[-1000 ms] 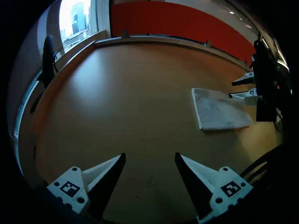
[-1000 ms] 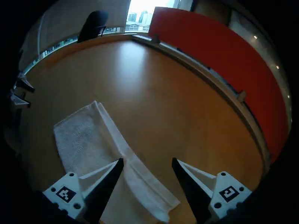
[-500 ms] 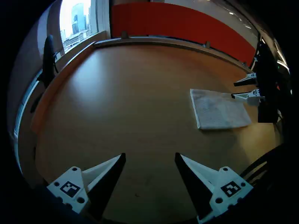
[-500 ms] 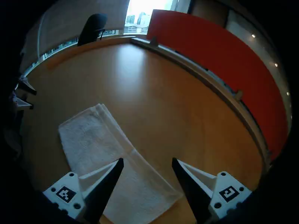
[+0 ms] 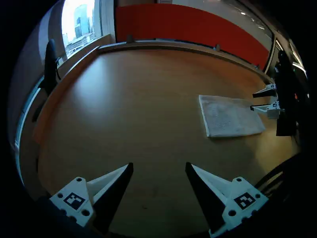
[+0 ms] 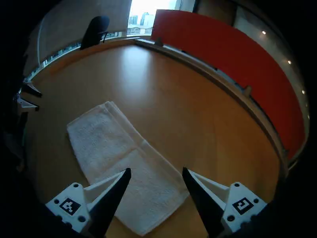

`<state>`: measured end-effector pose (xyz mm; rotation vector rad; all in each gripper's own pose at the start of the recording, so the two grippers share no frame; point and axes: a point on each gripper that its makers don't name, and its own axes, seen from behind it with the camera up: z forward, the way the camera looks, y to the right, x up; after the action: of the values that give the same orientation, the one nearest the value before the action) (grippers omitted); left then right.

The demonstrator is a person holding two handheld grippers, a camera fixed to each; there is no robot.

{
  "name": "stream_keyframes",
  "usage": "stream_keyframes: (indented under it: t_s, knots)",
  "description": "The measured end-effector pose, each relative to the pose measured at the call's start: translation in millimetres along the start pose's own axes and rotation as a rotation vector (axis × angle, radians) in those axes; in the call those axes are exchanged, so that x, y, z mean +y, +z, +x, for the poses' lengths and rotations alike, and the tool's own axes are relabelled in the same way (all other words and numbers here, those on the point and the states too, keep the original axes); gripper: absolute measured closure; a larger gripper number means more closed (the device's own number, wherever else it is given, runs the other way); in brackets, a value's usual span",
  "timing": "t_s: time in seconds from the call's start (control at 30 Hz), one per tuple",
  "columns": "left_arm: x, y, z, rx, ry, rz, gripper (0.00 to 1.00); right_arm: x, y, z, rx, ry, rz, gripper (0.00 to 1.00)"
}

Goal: Fold towel

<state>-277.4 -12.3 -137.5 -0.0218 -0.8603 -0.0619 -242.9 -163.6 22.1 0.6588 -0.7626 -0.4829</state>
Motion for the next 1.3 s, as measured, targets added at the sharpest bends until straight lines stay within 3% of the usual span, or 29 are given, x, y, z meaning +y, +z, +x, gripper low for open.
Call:
stream_keyframes:
  t_s: [0.5, 1.3]
  knots:
    - [6.0, -2.0, -0.3, 0.004, 0.013, -0.004, 0.02, -1.0, -22.9, -33.8, -0.015, 0.031, -0.009, 0.00]
    - [10.4, -3.6, 0.2, 0.005, 0.027, -0.007, 0.02, -6.8, -39.9, -75.9, -0.052, 0.062, -0.004, 0.00]
